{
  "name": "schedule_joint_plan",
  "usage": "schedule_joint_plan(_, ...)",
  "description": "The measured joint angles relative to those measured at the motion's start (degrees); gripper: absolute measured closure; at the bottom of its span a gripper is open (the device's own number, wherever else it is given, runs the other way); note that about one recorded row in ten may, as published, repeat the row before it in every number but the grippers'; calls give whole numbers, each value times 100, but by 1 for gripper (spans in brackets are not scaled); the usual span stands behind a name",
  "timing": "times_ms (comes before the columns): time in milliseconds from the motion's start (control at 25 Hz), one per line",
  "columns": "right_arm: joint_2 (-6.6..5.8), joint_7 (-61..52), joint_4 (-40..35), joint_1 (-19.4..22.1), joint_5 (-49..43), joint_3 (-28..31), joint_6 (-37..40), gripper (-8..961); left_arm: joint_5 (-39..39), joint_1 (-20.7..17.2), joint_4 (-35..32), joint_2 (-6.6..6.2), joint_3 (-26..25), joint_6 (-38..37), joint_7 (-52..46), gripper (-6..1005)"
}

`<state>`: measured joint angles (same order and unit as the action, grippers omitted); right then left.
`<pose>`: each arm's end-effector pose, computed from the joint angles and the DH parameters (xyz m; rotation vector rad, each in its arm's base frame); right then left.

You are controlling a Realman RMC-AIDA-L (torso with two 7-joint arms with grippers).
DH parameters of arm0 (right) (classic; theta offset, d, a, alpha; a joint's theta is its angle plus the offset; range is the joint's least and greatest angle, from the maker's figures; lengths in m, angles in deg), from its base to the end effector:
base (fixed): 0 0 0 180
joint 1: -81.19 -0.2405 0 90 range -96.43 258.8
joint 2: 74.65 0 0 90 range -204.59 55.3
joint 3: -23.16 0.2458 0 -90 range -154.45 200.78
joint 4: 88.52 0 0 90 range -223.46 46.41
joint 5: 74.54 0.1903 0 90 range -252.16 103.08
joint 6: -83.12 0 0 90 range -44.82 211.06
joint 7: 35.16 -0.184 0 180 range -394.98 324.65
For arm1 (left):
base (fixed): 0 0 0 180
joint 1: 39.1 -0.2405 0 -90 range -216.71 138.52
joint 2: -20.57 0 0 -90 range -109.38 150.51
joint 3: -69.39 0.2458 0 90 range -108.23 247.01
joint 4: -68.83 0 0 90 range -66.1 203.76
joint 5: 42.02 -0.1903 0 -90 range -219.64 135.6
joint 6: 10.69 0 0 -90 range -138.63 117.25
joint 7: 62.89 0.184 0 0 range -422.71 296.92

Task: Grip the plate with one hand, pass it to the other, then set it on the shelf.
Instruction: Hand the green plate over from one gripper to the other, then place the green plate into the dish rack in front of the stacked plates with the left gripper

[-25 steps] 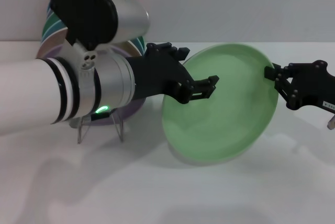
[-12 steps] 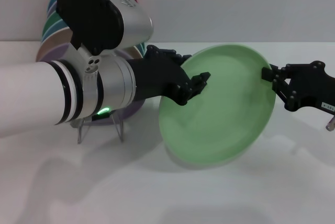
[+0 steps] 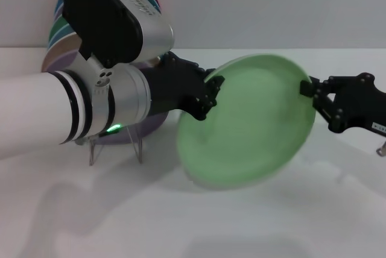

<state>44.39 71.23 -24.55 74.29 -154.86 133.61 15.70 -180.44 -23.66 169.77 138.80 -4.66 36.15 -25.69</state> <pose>0.2216 0.3189 0.0163 -2.3385 0.3527 0.7169 -0.0834 0.3263 -0.0492 -2.4870 -0.2624 -0.2653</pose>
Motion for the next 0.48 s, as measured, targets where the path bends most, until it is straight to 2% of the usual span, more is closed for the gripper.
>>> schedule_joint_plan(40, 3, 106, -53, -1, 30, 26, -260, 875, -81, -14, 32, 4, 62, -42, 36, 866)
schedule_joint_plan(280, 23, 128, -287, 92, 442, 89, -596, 851, -136, -49, 55, 5, 145, -242, 107, 923)
schedule_joint_plan(360, 24, 122, -577, 136, 702, 243, -765, 843, -153, -109, 80, -5, 149, -412, 166, 922)
schedule_joint_plan(400, 27, 122, -790, 157, 807, 417, -851, 839, -151, -162, 116, -7, 149, -494, 240, 922)
schedule_joint_plan(440, 31, 219, -1348, 153, 1033, 907, -1142, 835, -153, -316, 206, -11, 164, -716, 476, 922)
schedule_joint_plan(480, 31, 219, -1348, 153, 1033, 907, -1142, 799, -153, -316, 206, -11, 164, -716, 476, 921)
